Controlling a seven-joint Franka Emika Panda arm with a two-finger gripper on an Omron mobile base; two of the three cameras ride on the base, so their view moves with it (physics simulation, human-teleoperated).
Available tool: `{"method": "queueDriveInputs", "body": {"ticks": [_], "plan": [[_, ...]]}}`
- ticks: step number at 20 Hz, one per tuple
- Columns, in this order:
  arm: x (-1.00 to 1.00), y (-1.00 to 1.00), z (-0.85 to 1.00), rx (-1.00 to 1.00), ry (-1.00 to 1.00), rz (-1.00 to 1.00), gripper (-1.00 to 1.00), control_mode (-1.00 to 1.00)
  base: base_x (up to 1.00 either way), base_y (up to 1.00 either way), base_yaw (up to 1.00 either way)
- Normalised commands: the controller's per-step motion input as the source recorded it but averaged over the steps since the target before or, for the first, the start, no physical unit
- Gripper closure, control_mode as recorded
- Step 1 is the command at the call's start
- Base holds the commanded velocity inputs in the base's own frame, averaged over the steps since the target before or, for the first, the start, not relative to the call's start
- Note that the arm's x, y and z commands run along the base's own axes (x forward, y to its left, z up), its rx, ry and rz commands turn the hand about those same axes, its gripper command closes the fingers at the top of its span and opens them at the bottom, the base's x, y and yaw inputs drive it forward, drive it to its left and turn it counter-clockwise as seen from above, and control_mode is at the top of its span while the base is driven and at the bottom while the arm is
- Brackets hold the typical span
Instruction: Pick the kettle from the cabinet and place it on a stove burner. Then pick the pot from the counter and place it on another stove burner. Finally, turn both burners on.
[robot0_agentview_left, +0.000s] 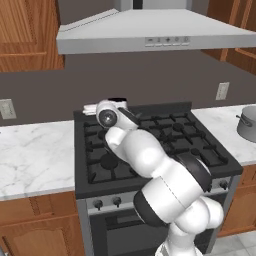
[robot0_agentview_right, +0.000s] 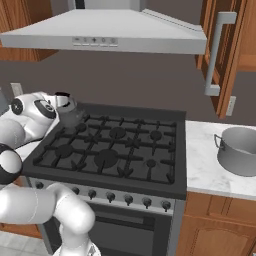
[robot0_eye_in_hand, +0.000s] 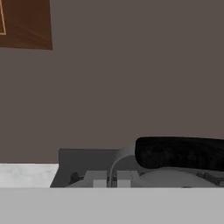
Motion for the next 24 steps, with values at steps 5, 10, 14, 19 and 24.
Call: {"method": "queueDriveInputs", "body": {"ticks": [5, 10, 14, 19, 24], "plan": [[0.15, 0.03, -0.25, 0.0, 0.03, 0.0, 1.0, -1.0, 0.0, 0.0, 0.0], [0.17, 0.07, -0.23, 0.0, 0.03, 0.0, 1.0, -1.0, 0.0, 0.0, 0.0], [0.19, 0.07, -0.21, 0.0, 0.01, 0.0, 1.0, -1.0, 0.0, 0.0, 0.0], [0.21, 0.09, -0.23, 0.0, 0.01, 0.0, 1.0, -1.0, 0.0, 0.0, 0.0], [0.2, 0.06, -0.22, 0.0, 0.02, 0.0, 1.0, -1.0, 0.0, 0.0, 0.0]]}}
